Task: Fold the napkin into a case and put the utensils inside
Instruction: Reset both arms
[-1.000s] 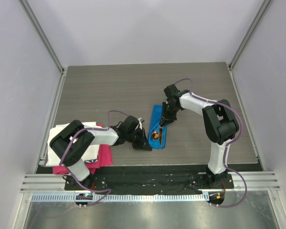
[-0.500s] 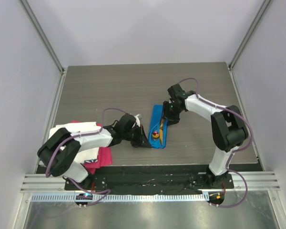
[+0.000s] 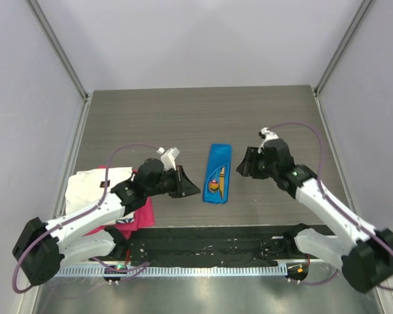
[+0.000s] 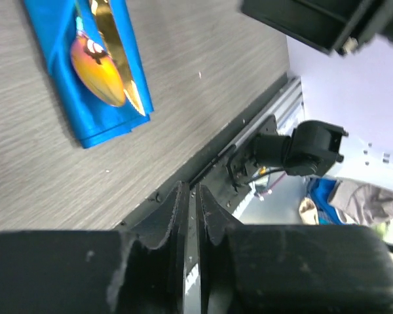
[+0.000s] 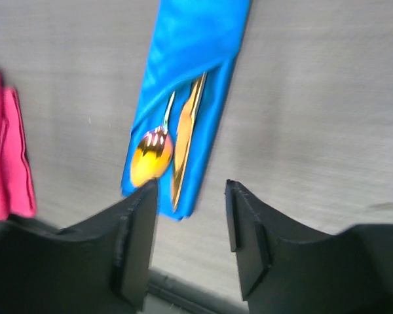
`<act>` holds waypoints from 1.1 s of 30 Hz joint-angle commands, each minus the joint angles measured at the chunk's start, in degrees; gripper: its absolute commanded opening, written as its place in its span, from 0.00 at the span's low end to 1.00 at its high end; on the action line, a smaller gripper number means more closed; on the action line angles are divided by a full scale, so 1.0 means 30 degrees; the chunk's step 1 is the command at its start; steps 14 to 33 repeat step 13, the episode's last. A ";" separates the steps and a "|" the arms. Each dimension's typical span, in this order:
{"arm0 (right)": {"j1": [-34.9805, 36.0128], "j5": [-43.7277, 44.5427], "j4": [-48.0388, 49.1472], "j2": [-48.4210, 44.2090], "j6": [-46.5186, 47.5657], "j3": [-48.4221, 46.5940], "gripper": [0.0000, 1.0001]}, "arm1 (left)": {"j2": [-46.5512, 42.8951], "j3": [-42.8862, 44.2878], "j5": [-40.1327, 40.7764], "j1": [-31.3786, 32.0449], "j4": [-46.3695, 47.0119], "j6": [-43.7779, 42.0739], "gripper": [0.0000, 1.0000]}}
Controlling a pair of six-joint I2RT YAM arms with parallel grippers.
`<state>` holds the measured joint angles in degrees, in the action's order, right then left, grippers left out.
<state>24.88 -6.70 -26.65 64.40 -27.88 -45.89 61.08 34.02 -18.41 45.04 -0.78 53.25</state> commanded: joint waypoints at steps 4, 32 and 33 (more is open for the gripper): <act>-0.0062 0.3958 0.7681 -0.6902 0.0889 0.4981 0.80 | -0.3598 -0.1583 0.3147 0.0105 0.0845 -0.0378 0.20; -0.0062 -0.0131 1.0838 -0.5322 -0.2452 0.7263 1.00 | -0.5884 -0.3133 0.5493 0.0105 0.2129 0.0439 0.35; -0.0062 -0.0131 1.0838 -0.5322 -0.2452 0.7263 1.00 | -0.5884 -0.3133 0.5493 0.0105 0.2129 0.0439 0.35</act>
